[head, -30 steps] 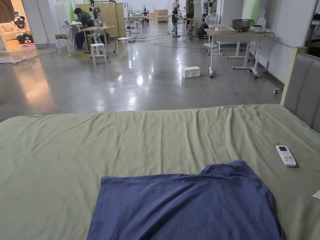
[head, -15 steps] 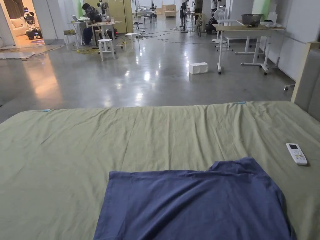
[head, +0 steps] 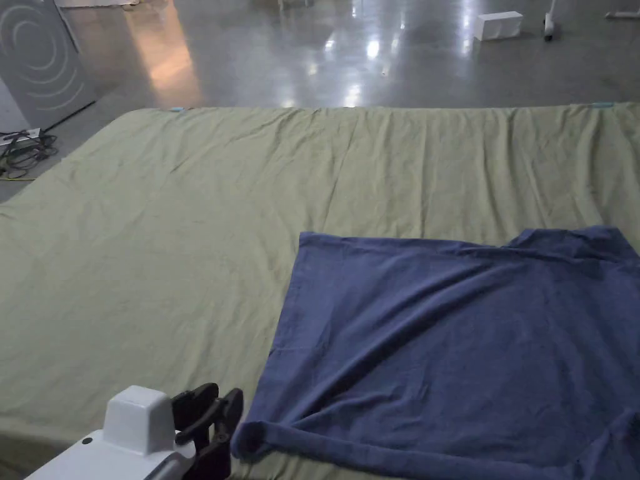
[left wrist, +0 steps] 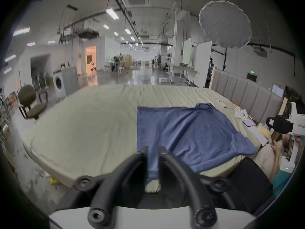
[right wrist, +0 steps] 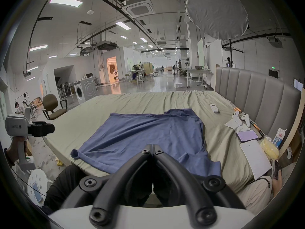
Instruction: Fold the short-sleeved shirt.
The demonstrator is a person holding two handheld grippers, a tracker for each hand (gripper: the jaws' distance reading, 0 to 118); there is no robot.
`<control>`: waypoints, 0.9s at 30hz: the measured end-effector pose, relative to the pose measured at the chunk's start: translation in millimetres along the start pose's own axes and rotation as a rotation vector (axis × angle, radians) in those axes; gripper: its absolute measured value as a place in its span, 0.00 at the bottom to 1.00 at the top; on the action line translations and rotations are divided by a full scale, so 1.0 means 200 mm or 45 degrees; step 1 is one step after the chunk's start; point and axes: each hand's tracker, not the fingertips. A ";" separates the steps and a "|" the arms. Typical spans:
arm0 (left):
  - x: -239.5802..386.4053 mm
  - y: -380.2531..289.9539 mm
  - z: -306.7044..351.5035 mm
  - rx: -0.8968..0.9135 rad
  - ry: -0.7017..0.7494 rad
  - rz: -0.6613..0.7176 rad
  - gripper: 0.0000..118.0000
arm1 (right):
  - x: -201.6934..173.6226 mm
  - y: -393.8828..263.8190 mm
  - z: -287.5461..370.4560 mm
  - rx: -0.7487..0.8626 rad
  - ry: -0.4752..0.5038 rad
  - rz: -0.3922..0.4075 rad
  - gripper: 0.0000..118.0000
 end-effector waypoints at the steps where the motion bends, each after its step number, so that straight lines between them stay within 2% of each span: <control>1: -0.03 -0.03 -0.05 -0.025 -0.002 0.007 0.38 | 0.01 -0.01 0.00 -0.015 -0.004 -0.016 0.00; 2: -0.05 -0.07 -0.12 -0.072 -0.010 0.007 0.54 | 0.02 -0.02 -0.01 -0.031 -0.010 -0.034 0.00; 3: -0.08 -0.11 -0.17 -0.097 -0.022 0.013 0.58 | 0.03 -0.03 -0.02 -0.046 -0.011 -0.051 0.00; 9: -0.17 -0.31 -0.47 -0.267 -0.020 0.094 0.57 | 0.06 -0.07 -0.02 -0.085 -0.030 -0.090 0.00; 14: -0.19 -0.39 -0.58 -0.337 0.012 0.070 0.42 | 0.07 -0.08 -0.02 -0.119 -0.058 -0.066 0.00; 18: -0.18 -0.38 -0.58 -0.323 0.000 0.014 0.39 | 0.08 -0.10 -0.01 -0.129 -0.065 -0.076 0.00; 19: -0.18 -0.37 -0.57 -0.328 -0.025 -0.001 0.33 | 0.08 -0.10 -0.01 -0.129 -0.067 -0.086 0.00; 20: -0.16 -0.37 -0.57 -0.324 -0.035 -0.015 0.17 | 0.09 -0.10 -0.01 -0.129 -0.069 -0.097 0.00; 21: -0.14 -0.37 -0.57 -0.341 -0.031 -0.056 0.14 | 0.09 -0.10 -0.01 -0.132 -0.073 -0.107 0.00; 23: -0.10 -0.38 -0.58 -0.363 -0.009 -0.168 0.10 | 0.11 -0.11 0.00 -0.133 -0.090 -0.118 0.00; 25: -0.07 -0.38 -0.61 -0.391 -0.001 -0.208 0.10 | 0.14 -0.13 0.01 -0.134 -0.128 -0.133 0.00; 27: -0.07 -0.38 -0.63 -0.420 -0.003 -0.214 0.10 | 0.21 -0.18 -0.01 -0.180 -0.228 -0.160 0.00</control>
